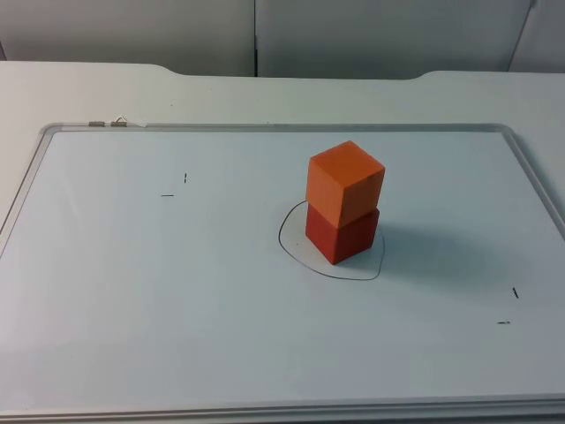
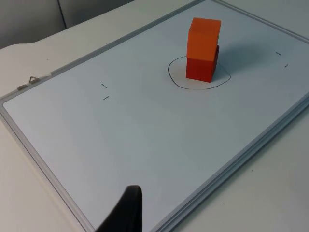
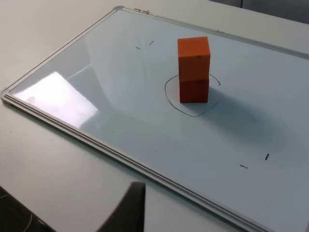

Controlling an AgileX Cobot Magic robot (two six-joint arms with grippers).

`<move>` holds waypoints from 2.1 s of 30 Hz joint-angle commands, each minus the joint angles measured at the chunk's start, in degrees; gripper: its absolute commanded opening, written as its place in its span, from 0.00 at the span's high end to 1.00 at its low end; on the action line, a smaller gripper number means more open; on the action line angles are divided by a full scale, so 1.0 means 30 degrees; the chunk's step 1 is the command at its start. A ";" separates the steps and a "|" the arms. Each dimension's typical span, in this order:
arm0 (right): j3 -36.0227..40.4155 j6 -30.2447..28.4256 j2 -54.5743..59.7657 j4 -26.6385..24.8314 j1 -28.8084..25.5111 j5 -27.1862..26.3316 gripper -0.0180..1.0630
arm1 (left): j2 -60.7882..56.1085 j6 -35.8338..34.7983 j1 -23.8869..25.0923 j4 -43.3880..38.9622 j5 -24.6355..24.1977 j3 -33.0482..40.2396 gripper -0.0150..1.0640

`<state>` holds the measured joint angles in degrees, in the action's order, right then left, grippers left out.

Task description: Pick up one cube with the left hand and another cube with the right hand. First place the cube in the right hand at the target position, then stack the cube in the left hand on top.

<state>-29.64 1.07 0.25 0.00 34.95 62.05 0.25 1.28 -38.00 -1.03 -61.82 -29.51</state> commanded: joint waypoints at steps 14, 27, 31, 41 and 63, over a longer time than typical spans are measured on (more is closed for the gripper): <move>0.0149 0.0011 -0.0083 0.0000 -0.0434 -0.0072 0.08 | -0.0084 -0.0084 -0.0113 0.0118 0.0029 0.0054 0.01; 0.0149 0.0011 -0.0083 0.0000 -0.8531 -0.0072 0.08 | -0.0084 -0.0084 -0.0113 0.0118 0.0029 0.0054 0.01; 0.0149 0.0011 -0.0083 0.0000 -1.0175 -0.0072 0.08 | -0.0084 -0.0084 -0.0113 0.0118 0.0029 0.0054 0.01; 0.0149 0.0011 -0.0083 0.0000 -1.0381 -0.0072 0.08 | -0.0084 -0.0087 0.1317 0.0118 0.0029 0.0054 0.01; 0.0149 0.0011 -0.0083 0.0000 -1.0381 -0.0072 0.08 | -0.0084 -0.0087 0.8614 0.0118 0.0029 0.0054 0.01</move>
<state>-29.64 1.07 0.25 0.00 4.25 62.05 0.25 1.28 -13.07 -1.03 -61.82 -29.51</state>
